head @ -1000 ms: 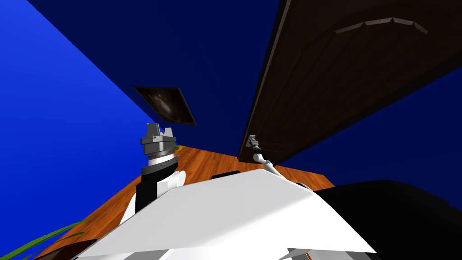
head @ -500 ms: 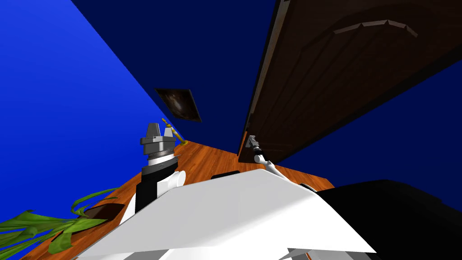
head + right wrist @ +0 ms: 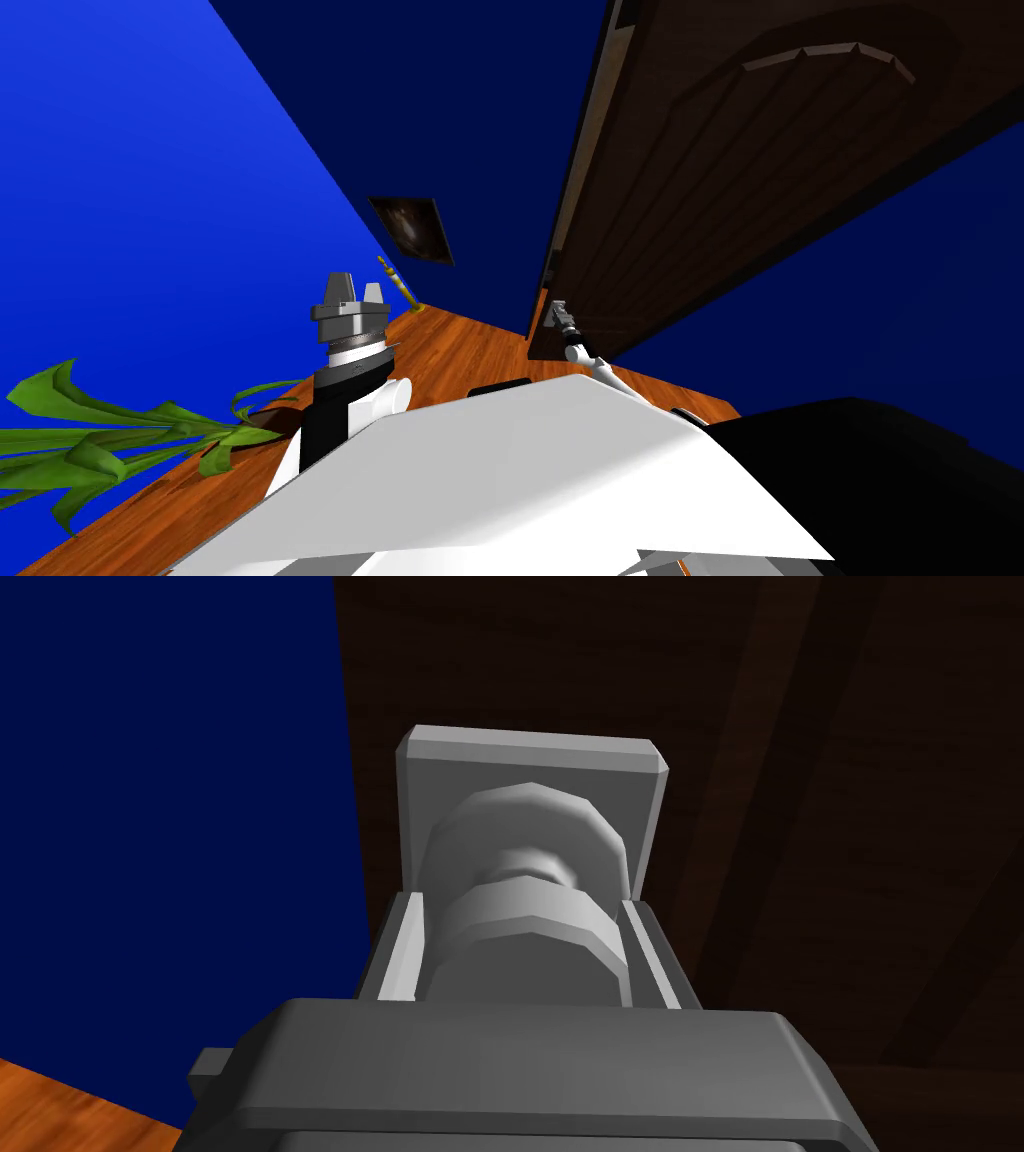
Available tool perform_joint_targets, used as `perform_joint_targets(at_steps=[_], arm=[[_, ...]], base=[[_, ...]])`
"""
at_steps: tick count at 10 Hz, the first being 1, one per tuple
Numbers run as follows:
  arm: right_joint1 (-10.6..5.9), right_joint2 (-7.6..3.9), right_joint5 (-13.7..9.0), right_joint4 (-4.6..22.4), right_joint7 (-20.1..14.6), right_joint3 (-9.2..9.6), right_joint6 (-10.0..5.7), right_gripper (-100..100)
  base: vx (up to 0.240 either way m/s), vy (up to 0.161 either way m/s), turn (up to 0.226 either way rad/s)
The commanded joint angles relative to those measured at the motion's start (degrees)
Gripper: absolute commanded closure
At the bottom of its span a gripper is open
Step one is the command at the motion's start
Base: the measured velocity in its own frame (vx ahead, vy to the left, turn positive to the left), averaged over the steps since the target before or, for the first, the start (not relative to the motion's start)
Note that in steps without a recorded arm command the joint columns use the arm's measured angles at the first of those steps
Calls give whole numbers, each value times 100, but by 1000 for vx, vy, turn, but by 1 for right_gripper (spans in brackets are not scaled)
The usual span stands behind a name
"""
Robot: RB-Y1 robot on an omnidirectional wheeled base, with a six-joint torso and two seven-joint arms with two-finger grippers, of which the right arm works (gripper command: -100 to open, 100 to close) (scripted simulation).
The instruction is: Pull the door open
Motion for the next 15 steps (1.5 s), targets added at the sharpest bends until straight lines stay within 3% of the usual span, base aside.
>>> perform_joint_targets(at_steps=[1,5,6,15], arm=[[71,-101,21,-68,-113,125,-53,100],[193,-347,60,-219,-343,353,-174,100],[188,-324,51,-203,-303,309,-146,100],[477,-971,161,-466,-878,902,-602,100]], base=[[-217,-87,151],[-243,-60,122],[-113,-26,24],[-206,-78,131]])
